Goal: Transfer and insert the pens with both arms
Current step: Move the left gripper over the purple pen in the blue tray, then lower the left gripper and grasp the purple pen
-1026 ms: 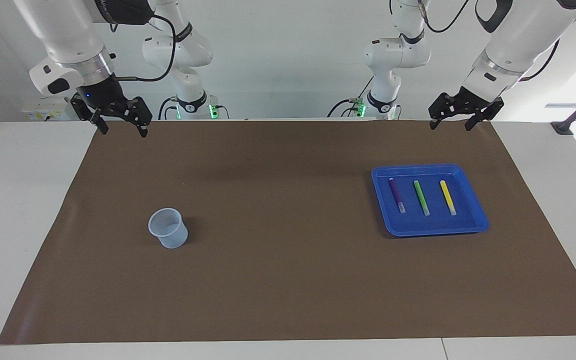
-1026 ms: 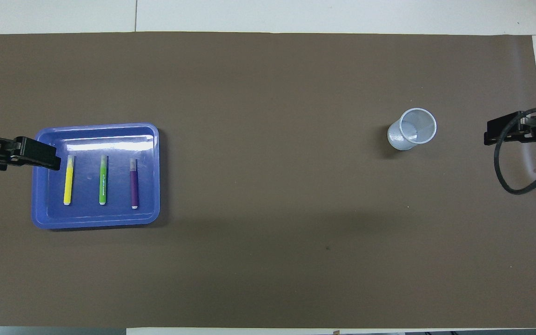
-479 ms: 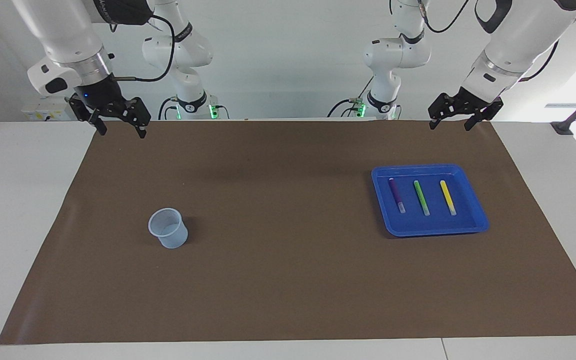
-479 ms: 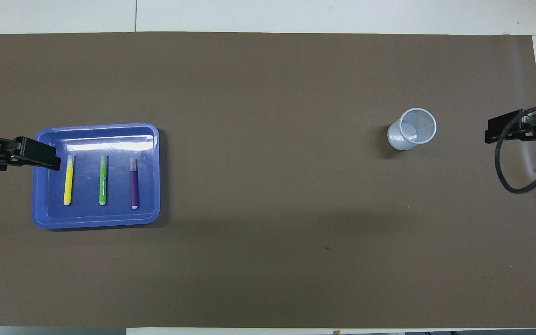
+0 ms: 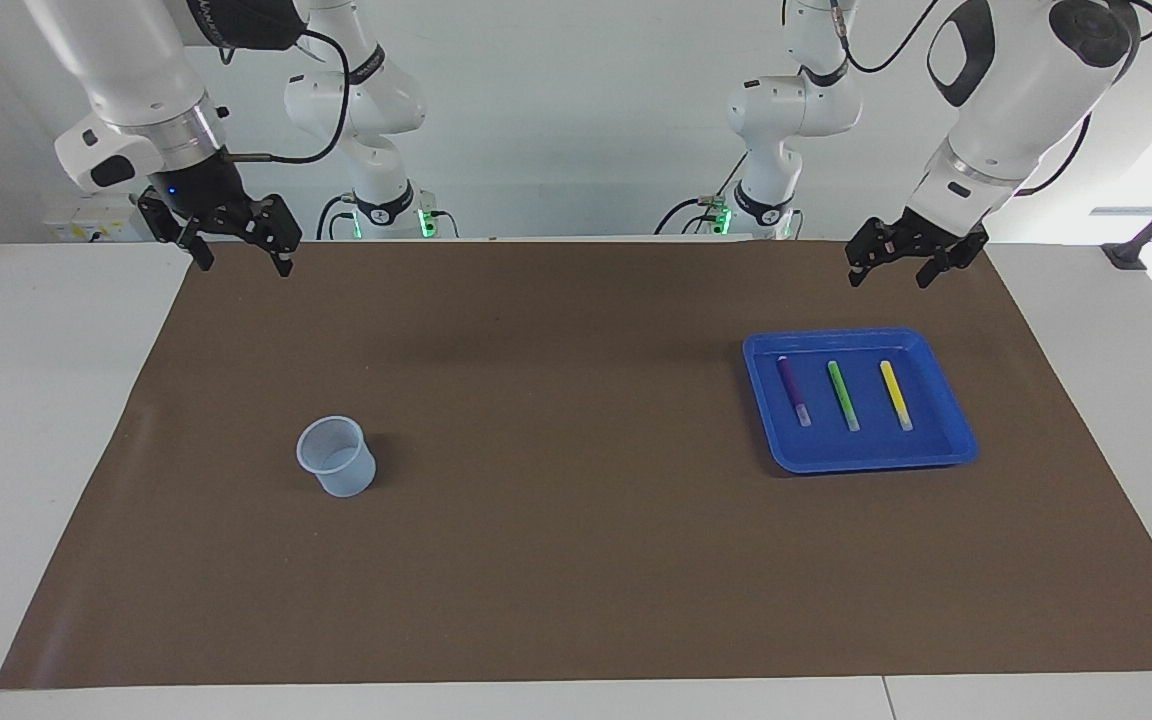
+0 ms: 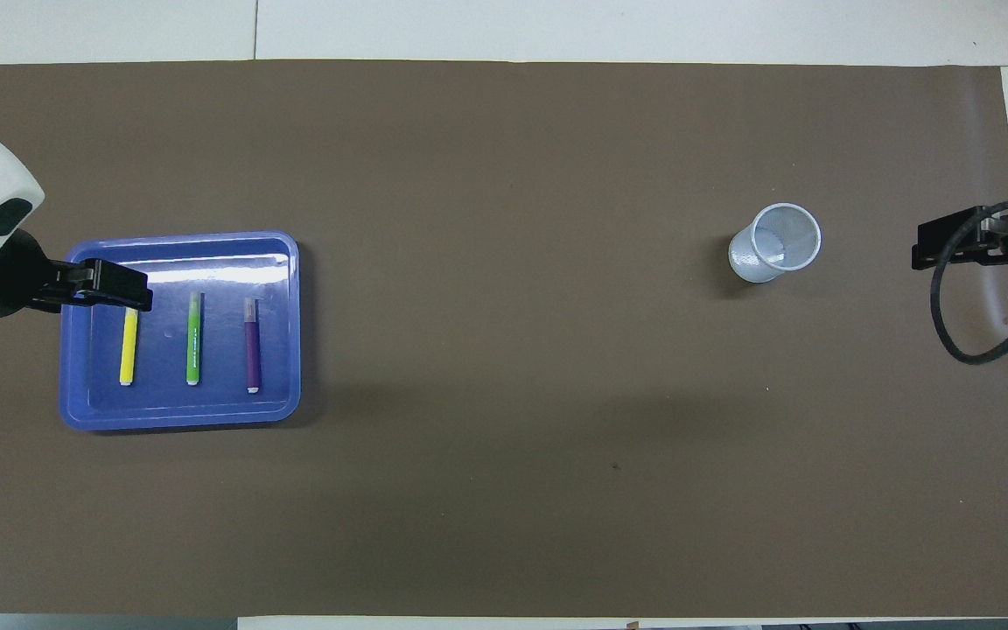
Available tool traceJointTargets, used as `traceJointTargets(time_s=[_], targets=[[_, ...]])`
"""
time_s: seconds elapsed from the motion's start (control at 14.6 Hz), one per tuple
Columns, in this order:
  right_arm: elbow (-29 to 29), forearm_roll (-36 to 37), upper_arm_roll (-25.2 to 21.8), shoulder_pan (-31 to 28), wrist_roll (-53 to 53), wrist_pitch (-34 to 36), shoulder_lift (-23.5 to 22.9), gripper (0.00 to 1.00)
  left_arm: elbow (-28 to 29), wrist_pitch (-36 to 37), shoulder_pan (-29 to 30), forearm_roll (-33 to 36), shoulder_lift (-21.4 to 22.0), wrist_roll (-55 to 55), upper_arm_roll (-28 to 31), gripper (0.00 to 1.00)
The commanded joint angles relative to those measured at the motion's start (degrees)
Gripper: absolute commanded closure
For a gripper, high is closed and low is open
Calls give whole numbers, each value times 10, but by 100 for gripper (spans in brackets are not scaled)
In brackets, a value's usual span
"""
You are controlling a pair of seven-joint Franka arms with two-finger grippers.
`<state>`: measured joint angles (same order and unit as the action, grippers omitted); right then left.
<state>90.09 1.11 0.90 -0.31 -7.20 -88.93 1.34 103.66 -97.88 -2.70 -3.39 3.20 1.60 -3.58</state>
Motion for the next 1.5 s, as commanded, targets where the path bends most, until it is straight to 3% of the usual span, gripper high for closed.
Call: traceJointTargets(time_s=[0.0,0.34,0.96,1.44], targets=[[2,-1,2,-5,7,-7,1,0,35,-69,-9,-4,-35,1,7,0],[3,-1,2,-6,7,-6,1,0,115,-215,-6,-4,-85,0,7,0],[3,-1,1,-6,8,-5,2,0,131,-286,-7,-8,-139,20,6,0],[5,-1,0,-7,11,-1,2,0,135,-301,-13,-8,-175,25,5,12]])
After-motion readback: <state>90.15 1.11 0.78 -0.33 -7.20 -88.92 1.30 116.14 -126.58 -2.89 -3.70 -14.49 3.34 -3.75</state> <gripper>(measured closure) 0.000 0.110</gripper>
